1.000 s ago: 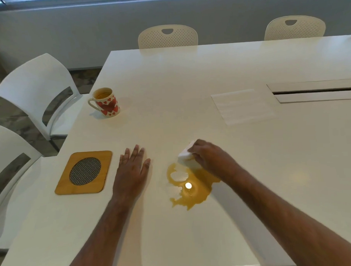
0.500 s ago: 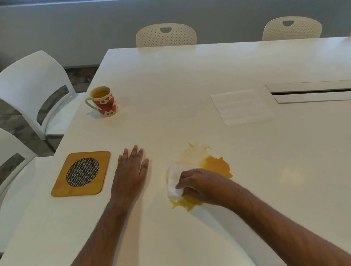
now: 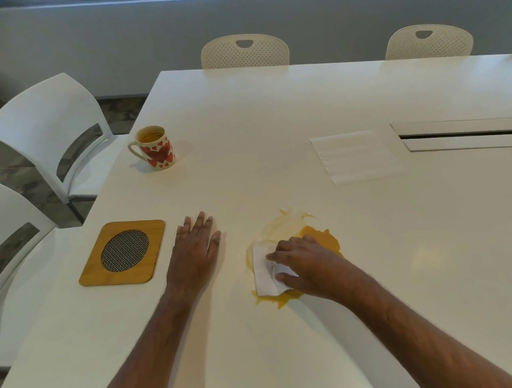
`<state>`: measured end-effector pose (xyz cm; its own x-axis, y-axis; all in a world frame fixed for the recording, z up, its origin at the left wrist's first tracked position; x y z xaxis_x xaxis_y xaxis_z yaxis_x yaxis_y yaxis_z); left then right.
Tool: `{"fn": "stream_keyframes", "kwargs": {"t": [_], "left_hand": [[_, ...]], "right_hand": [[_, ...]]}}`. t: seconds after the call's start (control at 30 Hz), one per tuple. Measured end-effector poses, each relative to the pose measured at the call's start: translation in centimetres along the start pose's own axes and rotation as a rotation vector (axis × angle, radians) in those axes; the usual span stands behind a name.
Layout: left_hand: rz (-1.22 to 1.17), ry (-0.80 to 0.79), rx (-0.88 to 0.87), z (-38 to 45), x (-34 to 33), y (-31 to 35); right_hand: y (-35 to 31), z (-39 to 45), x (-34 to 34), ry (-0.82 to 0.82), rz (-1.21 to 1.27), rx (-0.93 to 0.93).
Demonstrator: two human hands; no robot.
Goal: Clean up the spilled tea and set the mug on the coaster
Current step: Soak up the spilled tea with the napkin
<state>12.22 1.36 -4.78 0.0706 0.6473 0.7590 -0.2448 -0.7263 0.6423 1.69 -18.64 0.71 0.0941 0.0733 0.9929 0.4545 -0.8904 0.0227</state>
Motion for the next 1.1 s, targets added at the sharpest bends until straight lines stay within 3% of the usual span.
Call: {"fn": "stream_keyframes", "kwargs": {"t": [0.63, 0.93, 1.1], "left_hand": [[0.006, -0.01, -0.002, 0.0, 0.1, 0.1], [-0.006, -0.008, 0.004, -0.1, 0.1, 0.2], [-0.006, -0.005, 0.001, 0.0, 0.1, 0.1]], "right_hand": [[-0.1, -1.4, -1.3, 0.12, -0.106, 0.086], [11.3, -5.0, 1.3, 0.217, -0.02, -0.26], [13.5, -5.0, 1.1, 0.207, 0.002, -0.42]]}}
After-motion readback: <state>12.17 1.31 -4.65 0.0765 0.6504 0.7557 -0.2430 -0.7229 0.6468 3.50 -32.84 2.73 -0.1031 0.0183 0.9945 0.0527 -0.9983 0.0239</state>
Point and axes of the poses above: each hand's wrist, its own z-axis towards the middle knuckle, its own x-axis out of the back of the hand, y = z × x, the point moved 10 cm from there along z, towards the middle knuckle, and after that the axes turned 15 degrees about -z, right-handed, at the moved point
